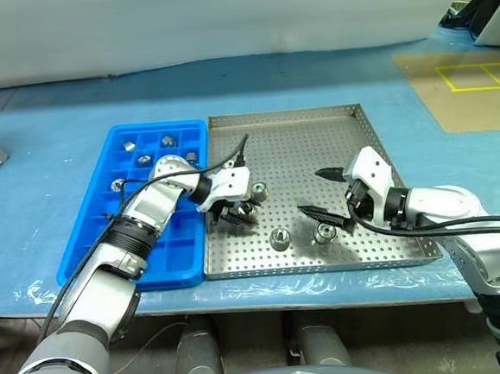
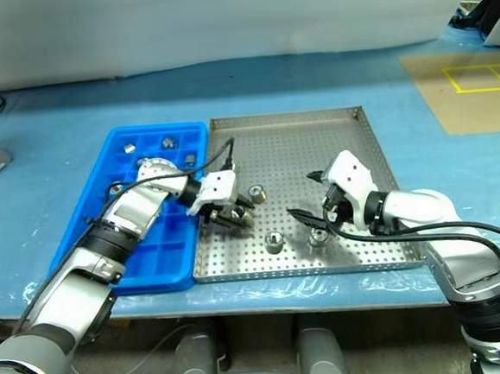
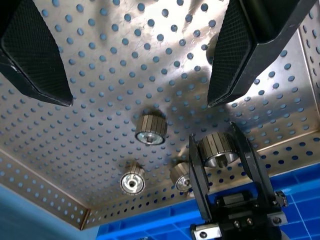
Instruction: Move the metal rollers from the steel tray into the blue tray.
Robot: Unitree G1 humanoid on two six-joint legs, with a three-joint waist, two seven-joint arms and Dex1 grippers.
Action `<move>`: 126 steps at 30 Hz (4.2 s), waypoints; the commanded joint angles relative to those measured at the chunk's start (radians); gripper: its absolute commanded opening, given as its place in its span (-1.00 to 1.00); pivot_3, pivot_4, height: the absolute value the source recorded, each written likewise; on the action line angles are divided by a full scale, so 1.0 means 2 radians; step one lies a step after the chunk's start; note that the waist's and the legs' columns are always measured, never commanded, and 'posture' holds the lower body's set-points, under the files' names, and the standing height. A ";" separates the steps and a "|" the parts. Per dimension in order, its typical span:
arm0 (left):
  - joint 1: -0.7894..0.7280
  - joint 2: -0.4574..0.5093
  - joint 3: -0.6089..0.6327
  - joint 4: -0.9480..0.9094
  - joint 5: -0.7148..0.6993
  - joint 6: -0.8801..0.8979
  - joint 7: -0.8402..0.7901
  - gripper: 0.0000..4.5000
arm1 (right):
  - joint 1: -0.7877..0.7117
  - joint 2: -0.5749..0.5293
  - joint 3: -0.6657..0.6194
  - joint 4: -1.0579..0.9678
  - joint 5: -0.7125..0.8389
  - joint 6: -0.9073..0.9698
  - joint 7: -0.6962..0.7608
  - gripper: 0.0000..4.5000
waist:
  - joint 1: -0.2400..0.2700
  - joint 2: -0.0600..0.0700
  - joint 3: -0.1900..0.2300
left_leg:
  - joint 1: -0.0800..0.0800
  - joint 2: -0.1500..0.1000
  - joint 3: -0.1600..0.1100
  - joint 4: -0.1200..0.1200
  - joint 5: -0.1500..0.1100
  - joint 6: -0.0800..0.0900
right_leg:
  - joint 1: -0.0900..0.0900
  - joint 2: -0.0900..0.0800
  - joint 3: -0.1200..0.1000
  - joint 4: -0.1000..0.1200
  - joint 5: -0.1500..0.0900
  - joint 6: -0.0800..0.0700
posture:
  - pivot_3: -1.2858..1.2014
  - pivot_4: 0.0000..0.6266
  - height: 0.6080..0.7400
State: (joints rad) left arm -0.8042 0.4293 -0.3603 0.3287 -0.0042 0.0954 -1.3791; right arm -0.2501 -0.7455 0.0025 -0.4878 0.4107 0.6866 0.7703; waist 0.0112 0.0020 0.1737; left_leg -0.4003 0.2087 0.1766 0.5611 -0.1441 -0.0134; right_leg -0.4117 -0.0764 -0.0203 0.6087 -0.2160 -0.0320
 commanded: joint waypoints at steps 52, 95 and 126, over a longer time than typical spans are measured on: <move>0.338 0.103 0.277 -0.249 -0.071 0.172 0.404 -0.15 | -0.312 0.228 0.155 0.363 -0.079 -0.222 0.248 1.00 | 0.091 0.000 0.000 | -0.005 0.002 -0.002 -0.001 0.003 -0.005 | -0.008 0.001 -0.002 0.006 -0.001 -0.001 | 0.26 -0.52 1.00; -0.065 -0.055 0.022 0.176 -0.034 -0.066 0.062 0.64 | -0.087 0.076 -0.012 0.042 -0.034 -0.022 0.034 1.00 | 0.005 -0.001 0.000 | -0.003 0.000 -0.001 0.000 0.003 -0.005 | -0.006 0.001 0.000 0.007 -0.001 -0.001 | -0.30 -0.52 1.00; -0.108 -0.115 0.022 0.395 0.085 -0.180 0.152 0.64 | 0.019 0.054 -0.021 -0.048 -0.005 0.025 -0.047 1.00 | -0.012 -0.001 0.000 | 0.000 -0.001 -0.001 0.001 0.000 0.000 | 0.001 0.000 0.000 -0.001 0.000 0.000 | -0.33 -0.52 1.00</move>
State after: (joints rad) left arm -1.0165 0.1957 -0.3208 1.1067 0.1521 -0.2530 -1.0889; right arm -0.1914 -0.6325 -0.0362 -0.5617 0.3960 0.7467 0.6834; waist -0.0119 0.0004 0.1743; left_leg -0.3998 0.2074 0.1753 0.5623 -0.1440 -0.0135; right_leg -0.4092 -0.0763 -0.0198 0.6075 -0.2159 -0.0317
